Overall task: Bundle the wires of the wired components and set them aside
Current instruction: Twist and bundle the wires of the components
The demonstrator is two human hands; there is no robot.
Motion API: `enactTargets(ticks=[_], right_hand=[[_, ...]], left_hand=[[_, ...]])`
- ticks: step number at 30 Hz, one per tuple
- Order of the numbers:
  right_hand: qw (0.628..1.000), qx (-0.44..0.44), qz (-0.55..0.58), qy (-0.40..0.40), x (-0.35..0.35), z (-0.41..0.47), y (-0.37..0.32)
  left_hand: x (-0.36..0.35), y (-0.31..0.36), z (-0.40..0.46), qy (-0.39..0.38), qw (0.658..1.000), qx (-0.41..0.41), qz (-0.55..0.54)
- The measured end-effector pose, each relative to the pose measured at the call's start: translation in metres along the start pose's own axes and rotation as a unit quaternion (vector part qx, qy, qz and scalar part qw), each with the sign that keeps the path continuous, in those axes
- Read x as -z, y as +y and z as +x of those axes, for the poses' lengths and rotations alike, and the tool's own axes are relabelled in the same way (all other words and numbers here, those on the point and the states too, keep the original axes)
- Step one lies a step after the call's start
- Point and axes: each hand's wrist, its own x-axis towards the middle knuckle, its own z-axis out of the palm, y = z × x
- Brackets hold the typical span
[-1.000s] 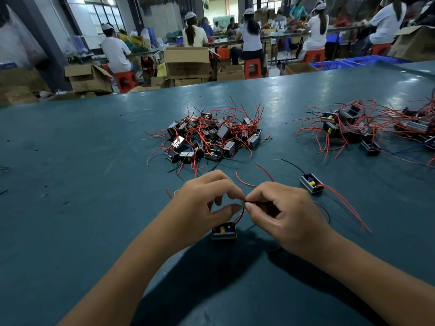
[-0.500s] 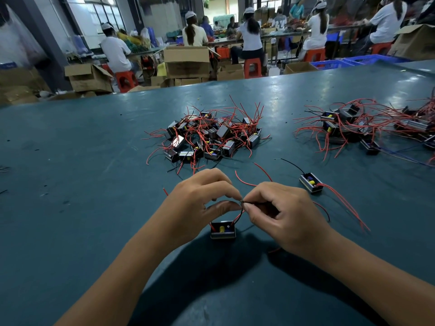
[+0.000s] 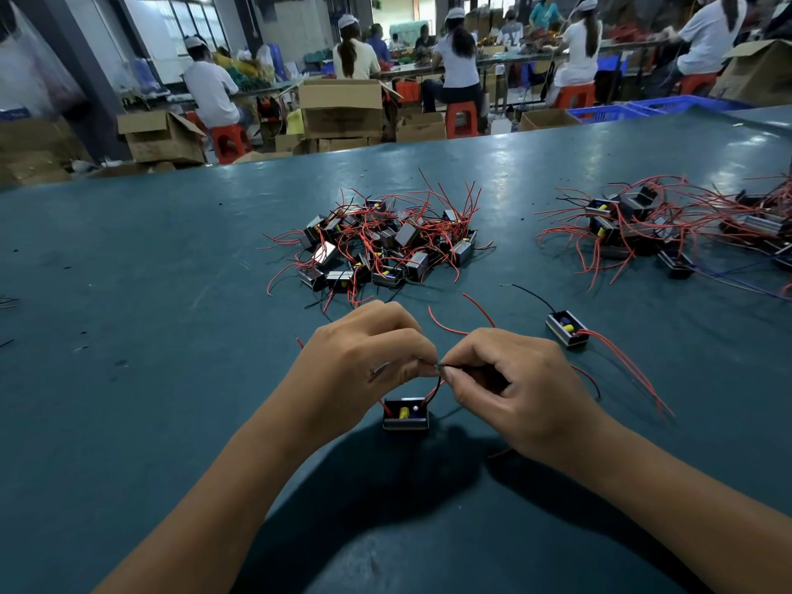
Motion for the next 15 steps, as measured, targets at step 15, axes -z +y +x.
enactTargets(ticks=[15], right_hand=[[0.999, 0.025, -0.021, -0.004, -0.0003, -0.0002, 0.0000]], left_hand=[[-0.0005, 0.0067, 0.0021, -0.058, 0.996, 0.042, -0.048]])
